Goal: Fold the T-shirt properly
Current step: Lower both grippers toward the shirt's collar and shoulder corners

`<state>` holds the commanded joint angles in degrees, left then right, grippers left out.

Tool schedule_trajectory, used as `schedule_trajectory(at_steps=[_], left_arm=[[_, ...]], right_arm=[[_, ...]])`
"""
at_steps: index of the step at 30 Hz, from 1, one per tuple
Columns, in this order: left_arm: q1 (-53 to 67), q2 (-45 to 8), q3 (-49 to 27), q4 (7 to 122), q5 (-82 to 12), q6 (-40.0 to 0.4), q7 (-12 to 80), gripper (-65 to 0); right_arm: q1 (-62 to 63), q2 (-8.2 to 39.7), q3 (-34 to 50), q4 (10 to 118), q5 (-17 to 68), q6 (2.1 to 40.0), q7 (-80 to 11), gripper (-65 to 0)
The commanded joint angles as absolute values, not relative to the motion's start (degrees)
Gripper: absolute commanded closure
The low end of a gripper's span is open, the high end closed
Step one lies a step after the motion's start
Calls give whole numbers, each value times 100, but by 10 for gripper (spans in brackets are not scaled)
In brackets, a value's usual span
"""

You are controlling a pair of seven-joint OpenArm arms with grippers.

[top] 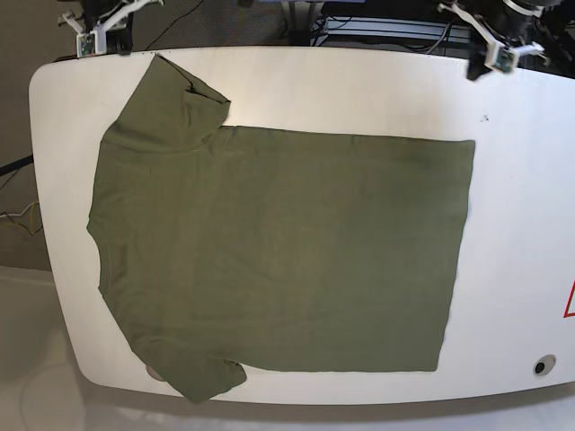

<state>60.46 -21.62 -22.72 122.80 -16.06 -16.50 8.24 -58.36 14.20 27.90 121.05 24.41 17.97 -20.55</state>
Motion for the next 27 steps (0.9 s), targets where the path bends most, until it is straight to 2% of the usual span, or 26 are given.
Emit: schedule_trajectory(at_steps=[5,7,9,17,19,23,27], left_arm=[[5795,-2133,-2519,12346,-1640,-1820,1085,0],[5634,-2121,-2654,12382,-1801,-2097,1217,0],[5595,-2125,-2679,12385,-1861,-2219,1232,0],[5493,-2133,-2687,12453,-2195,-2414,1242,0],[5450,-2138,-2654,12534,-2486,-2465,1174,-56],[5310,-2129,-2629,12504,-2566,-2379,1058,-155],[5146,-2130,-2582,12473,-2557,-2251,951,-165]], right_arm=[[-5523,1398,2863,12081,2604,1922,-2365,-40],[-5326,1343,2922,12099,2603,2011,-2505,-85],[-5272,1307,2921,12102,2562,2037,-2529,-97],[-5228,1020,2917,12154,2252,2255,-2430,-89],[-5096,847,2888,12129,2104,2458,-2407,-78],[-4883,809,2904,12040,2176,2839,-2444,-100],[-4579,822,2930,11774,2436,3329,-2501,-160]])
